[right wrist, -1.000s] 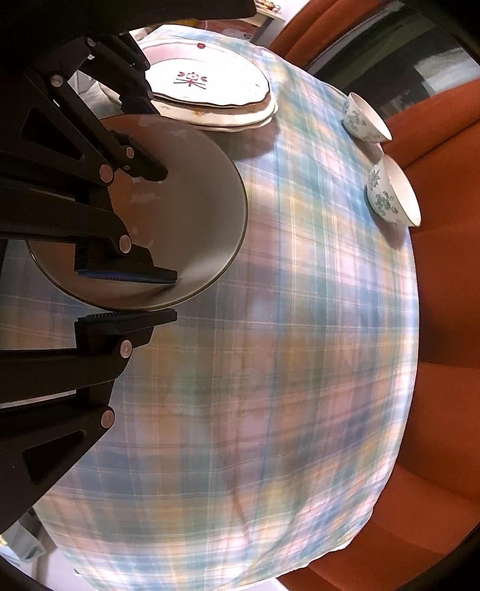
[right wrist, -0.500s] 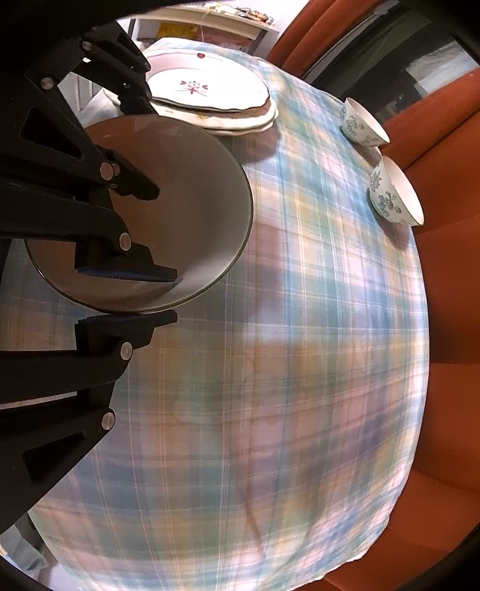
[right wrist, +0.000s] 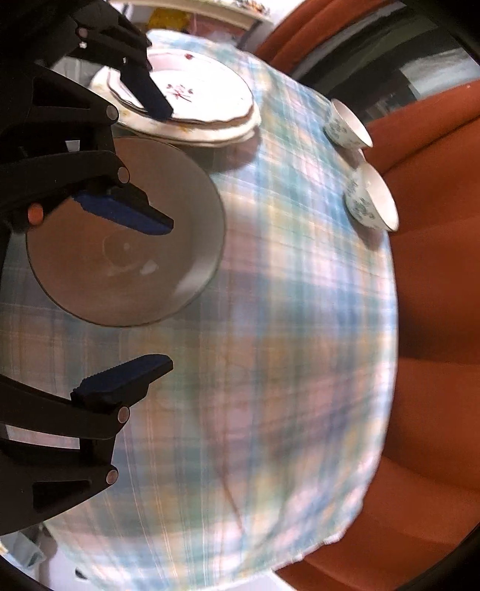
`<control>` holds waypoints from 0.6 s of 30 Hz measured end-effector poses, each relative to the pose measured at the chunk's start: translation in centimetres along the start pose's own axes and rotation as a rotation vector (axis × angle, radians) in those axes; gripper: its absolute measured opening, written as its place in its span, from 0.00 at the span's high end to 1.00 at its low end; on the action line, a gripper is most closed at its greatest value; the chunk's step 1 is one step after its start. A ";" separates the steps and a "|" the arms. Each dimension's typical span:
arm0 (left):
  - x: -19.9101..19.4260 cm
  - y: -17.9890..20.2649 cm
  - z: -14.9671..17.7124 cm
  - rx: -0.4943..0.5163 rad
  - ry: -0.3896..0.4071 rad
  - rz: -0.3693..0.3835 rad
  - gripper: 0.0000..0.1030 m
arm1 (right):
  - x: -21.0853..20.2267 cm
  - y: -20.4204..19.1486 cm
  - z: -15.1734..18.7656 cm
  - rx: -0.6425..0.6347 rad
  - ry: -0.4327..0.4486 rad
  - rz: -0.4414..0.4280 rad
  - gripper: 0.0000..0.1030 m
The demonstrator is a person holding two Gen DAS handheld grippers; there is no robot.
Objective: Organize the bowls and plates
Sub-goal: 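Lower the white bowl onto the cloth and open the right tool, then move the right tool over the plate stack toward the remaining bowls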
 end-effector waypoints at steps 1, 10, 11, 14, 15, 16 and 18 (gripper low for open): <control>-0.2 -0.5 -0.2 -0.004 0.003 0.004 0.20 | -0.2 -0.1 -0.1 0.010 0.007 0.011 0.31; -1.4 -5.7 -2.5 -0.007 0.017 0.064 0.19 | -2.2 -4.6 -1.8 0.013 0.055 0.083 0.31; -1.6 -6.3 -2.8 -0.004 0.020 0.067 0.19 | -2.4 -5.2 -2.0 0.017 0.058 0.093 0.31; -1.8 -8.3 -3.5 0.012 0.027 0.068 0.19 | -2.8 -7.0 -2.6 0.040 0.070 0.113 0.31; -1.8 -9.1 -3.7 0.014 0.025 0.070 0.19 | -2.8 -7.6 -2.7 0.048 0.072 0.115 0.31; -1.8 -10.1 -3.9 0.013 0.023 0.074 0.19 | -2.9 -8.5 -3.0 0.055 0.073 0.118 0.31; -1.7 -11.4 -4.2 0.009 0.023 0.078 0.19 | -2.7 -9.9 -3.3 0.052 0.073 0.116 0.31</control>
Point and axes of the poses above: each gripper's, at about its wrist camera, not at the fingertips, and x roughly the way its jaws point, y to its right, z to its underside, the point moved 1 cm from there along x, roughly the way its jaws point, and after that the axes turned 13 degrees about -x, right-handed, at the moved point
